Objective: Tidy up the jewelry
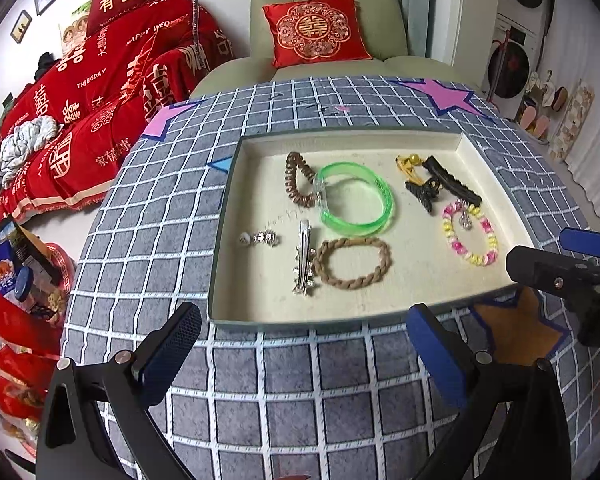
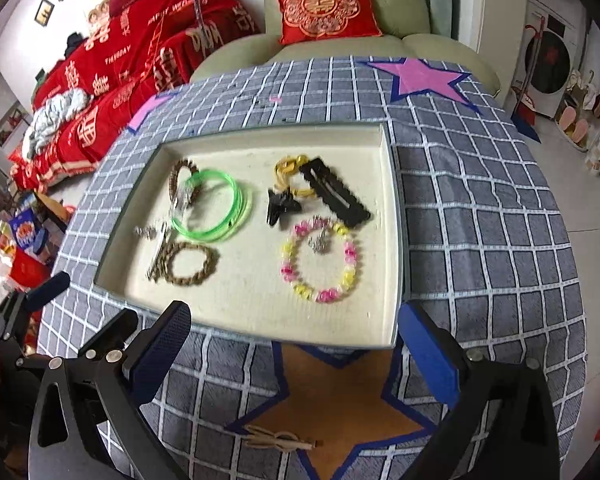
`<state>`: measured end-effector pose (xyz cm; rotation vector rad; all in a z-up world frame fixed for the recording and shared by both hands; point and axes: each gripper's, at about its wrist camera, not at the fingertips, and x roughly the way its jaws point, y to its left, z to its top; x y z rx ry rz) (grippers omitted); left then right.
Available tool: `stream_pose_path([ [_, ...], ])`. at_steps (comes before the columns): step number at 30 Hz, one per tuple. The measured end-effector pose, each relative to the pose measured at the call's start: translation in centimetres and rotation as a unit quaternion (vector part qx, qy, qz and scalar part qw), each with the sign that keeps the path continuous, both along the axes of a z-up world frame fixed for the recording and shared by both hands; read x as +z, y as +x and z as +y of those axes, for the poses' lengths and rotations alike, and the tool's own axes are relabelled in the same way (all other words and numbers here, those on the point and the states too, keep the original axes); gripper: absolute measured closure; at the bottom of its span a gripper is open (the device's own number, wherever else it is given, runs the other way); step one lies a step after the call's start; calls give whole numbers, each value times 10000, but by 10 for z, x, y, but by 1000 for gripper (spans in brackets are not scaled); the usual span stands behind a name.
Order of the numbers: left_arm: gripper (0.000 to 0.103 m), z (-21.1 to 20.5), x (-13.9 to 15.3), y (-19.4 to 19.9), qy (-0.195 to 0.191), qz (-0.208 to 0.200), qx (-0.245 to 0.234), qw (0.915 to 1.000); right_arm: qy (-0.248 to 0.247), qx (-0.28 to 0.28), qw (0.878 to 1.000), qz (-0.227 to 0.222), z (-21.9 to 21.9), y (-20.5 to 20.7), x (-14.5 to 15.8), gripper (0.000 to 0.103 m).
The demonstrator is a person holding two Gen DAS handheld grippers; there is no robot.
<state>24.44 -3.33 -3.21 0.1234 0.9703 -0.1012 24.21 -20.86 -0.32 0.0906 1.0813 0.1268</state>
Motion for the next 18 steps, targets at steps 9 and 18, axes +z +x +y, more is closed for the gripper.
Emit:
stream_pose_path([
  [9, 0, 10, 7, -34, -56, -20, 30, 10000, -173, -64, 9996, -226, 3, -25, 7, 0],
  [18, 0, 19, 19, -87, -139, -156, 163, 9996, -139, -148, 9980, -595, 5, -80, 24, 0],
])
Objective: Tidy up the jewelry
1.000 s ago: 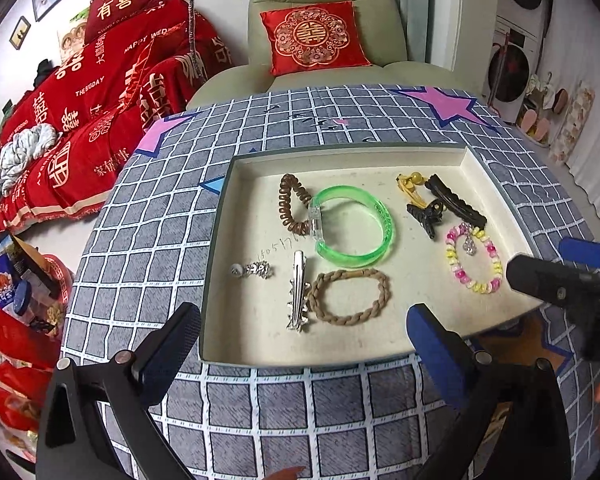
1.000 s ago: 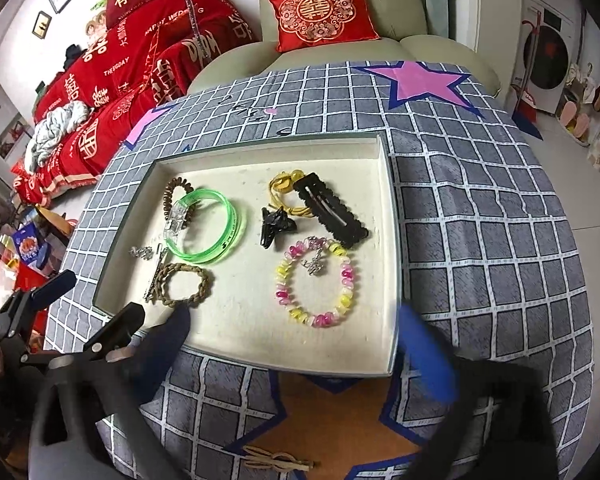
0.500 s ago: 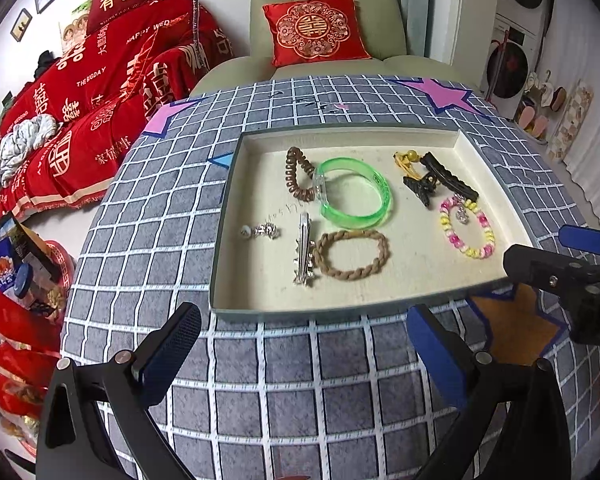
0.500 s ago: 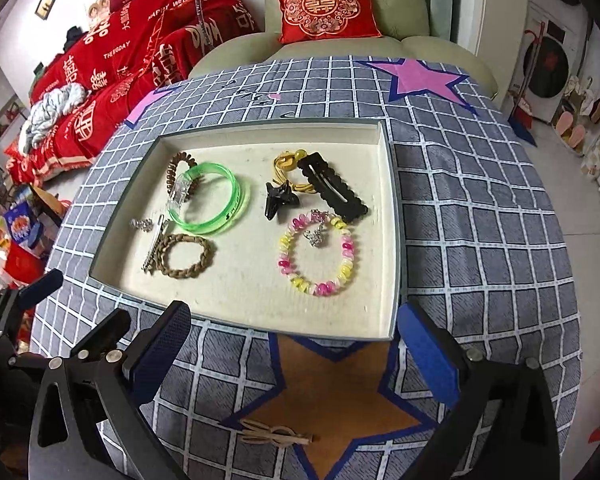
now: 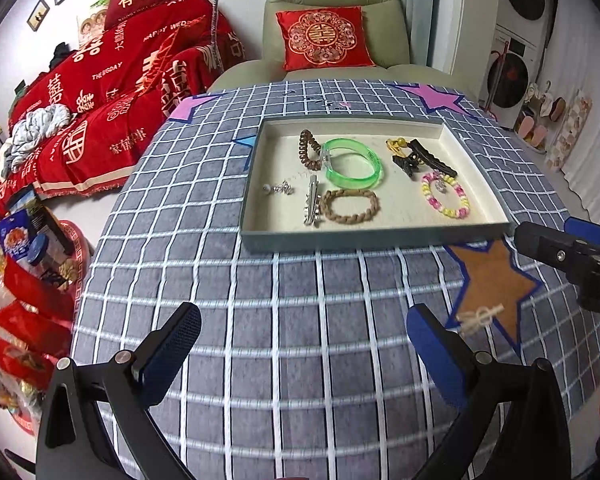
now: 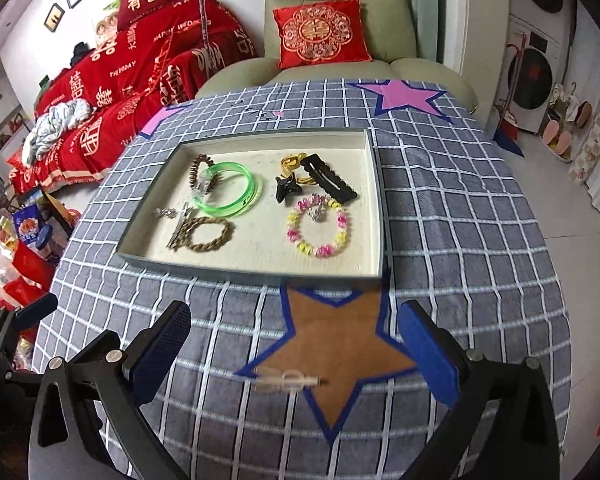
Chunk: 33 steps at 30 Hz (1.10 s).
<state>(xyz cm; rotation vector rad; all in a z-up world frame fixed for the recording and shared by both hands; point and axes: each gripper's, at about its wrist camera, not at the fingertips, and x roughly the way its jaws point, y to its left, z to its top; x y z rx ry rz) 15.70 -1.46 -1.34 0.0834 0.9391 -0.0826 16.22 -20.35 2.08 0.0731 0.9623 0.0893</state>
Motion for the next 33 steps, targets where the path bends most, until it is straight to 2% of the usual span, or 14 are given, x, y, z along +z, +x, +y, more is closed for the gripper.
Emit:
stream_pose_path([
  [7, 0, 4, 13, -42, -18, -180, 40, 9998, -119, -16, 9995, -282, 6, -49, 13, 0],
  [17, 0, 12, 35, -96, 2, -649, 165, 9978, -336, -114, 9954, -890, 15, -114, 42, 0],
  [25, 0, 14, 44, -119, -63, -851, 208, 9961, -532, -159, 9915, -1176, 21, -145, 54, 0],
  [33, 0, 14, 51, -130, -20, -1032, 276, 9943, -570, -215, 9897, -1295, 19, -157, 62, 0],
])
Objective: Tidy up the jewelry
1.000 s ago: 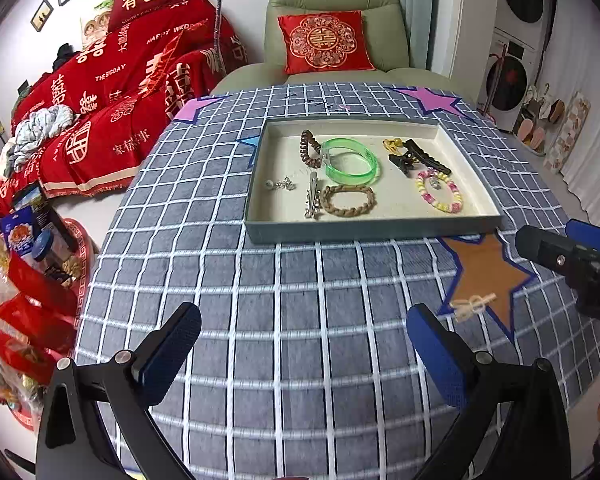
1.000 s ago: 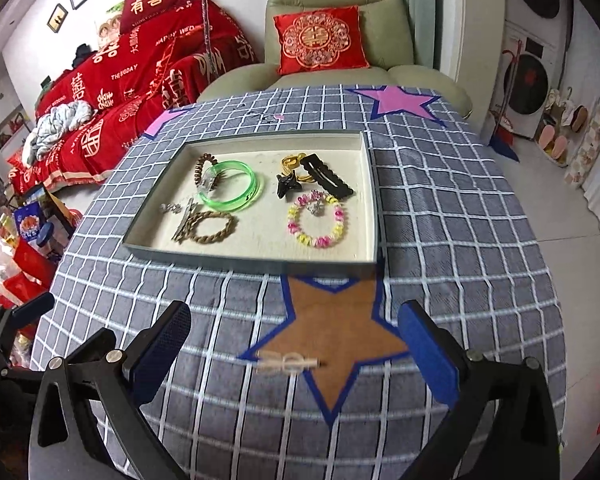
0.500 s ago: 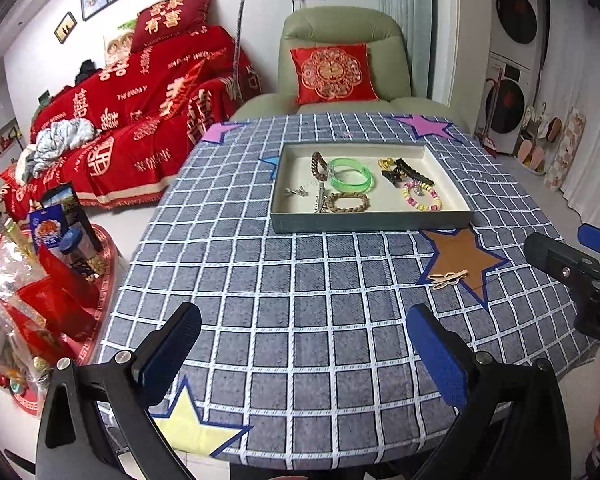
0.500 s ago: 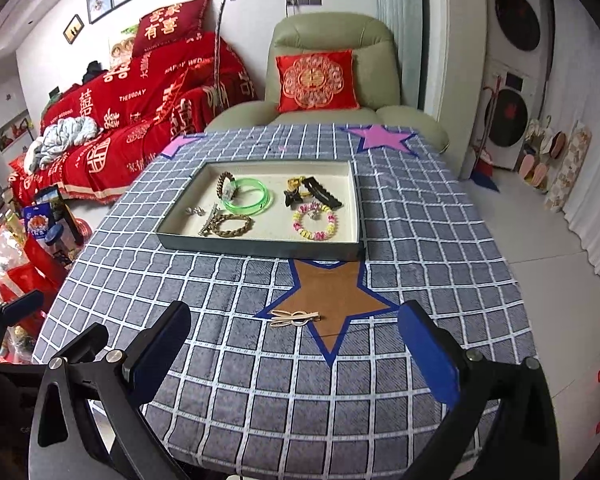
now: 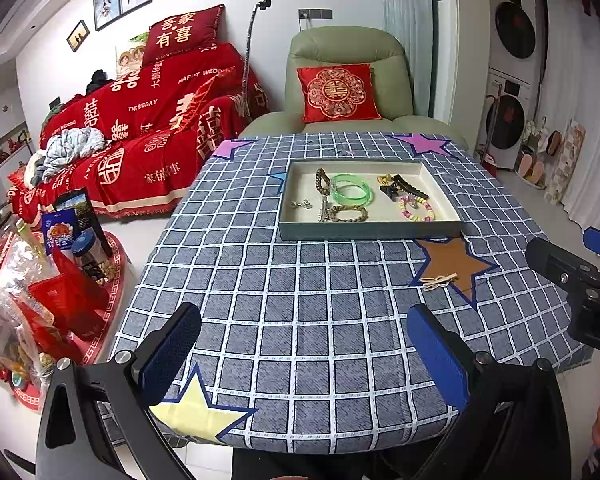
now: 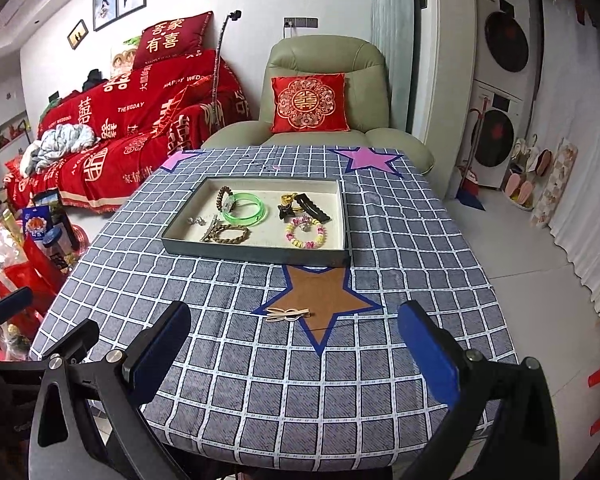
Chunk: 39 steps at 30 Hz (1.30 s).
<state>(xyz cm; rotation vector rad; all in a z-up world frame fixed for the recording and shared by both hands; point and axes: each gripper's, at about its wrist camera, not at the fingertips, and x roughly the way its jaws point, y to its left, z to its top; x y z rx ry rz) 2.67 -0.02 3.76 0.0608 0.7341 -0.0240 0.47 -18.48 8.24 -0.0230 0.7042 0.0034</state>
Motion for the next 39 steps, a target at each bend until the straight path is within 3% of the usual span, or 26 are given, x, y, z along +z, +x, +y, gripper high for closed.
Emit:
stream_pose_path([
  [39, 0, 0, 4, 3, 90, -104, 106, 9998, 15, -6, 10000, -22, -3, 0, 1, 0],
])
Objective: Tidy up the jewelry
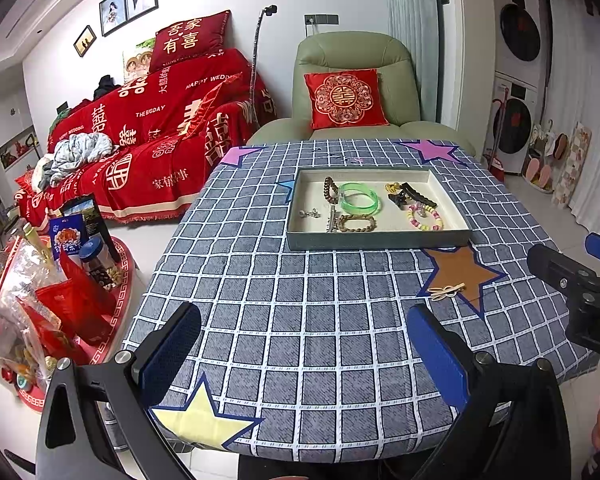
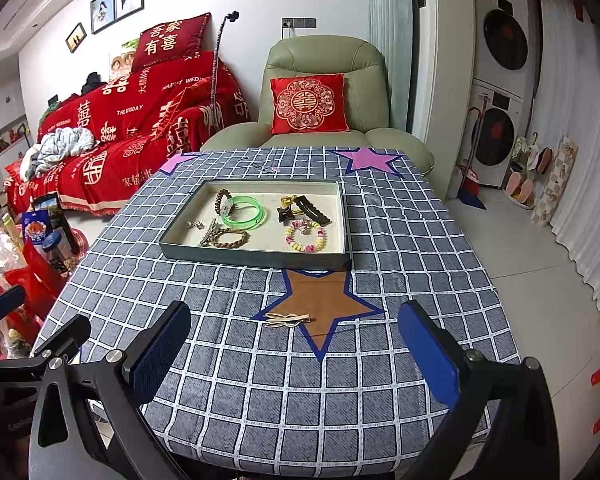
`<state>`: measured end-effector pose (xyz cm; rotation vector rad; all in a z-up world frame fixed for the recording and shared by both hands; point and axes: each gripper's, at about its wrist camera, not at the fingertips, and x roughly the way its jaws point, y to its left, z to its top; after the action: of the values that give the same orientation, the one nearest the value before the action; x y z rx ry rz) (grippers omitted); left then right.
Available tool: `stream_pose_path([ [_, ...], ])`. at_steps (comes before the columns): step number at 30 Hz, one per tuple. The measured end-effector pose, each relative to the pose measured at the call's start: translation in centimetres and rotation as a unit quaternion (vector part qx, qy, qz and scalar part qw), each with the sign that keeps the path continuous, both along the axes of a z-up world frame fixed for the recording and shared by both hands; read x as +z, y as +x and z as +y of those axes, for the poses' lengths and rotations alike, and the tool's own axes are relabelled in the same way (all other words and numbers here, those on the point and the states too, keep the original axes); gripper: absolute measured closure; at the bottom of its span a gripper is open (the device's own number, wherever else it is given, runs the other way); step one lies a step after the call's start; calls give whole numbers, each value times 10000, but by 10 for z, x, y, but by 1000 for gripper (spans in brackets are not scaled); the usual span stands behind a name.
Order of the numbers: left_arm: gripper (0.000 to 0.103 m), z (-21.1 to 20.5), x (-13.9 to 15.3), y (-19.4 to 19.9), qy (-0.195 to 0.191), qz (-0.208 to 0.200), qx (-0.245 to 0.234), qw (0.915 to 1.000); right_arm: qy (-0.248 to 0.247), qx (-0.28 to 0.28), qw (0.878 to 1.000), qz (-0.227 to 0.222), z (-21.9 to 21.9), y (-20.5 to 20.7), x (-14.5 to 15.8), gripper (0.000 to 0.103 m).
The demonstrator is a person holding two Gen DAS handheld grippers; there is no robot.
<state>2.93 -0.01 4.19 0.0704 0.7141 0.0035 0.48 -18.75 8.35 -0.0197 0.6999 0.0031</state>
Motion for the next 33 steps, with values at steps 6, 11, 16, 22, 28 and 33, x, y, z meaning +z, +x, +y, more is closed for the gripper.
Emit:
stream_pose_path([
  [6, 0, -1, 0, 1, -7, 0, -3, 10000, -3, -9, 10000, -11, 0, 0, 0, 0],
  [11, 0, -1, 0, 2, -3, 1, -7, 10000, 2, -1, 10000, -5, -1, 1, 0, 0],
  [16, 0, -1, 0, 2, 1, 4, -5, 10000, 3, 2, 10000, 0, -1, 0, 1, 0],
  [22, 0, -2, 0, 2, 0, 6, -8, 10000, 16, -6, 10000, -1, -1, 1, 2, 0],
  [28, 0, -2, -1, 3, 2, 10, -7, 10000, 13, -9, 10000, 0, -1, 1, 2, 0],
  [33, 0, -2, -2, 4, 0, 23, -6, 10000, 20, -5, 10000, -2, -2, 1, 2, 0],
])
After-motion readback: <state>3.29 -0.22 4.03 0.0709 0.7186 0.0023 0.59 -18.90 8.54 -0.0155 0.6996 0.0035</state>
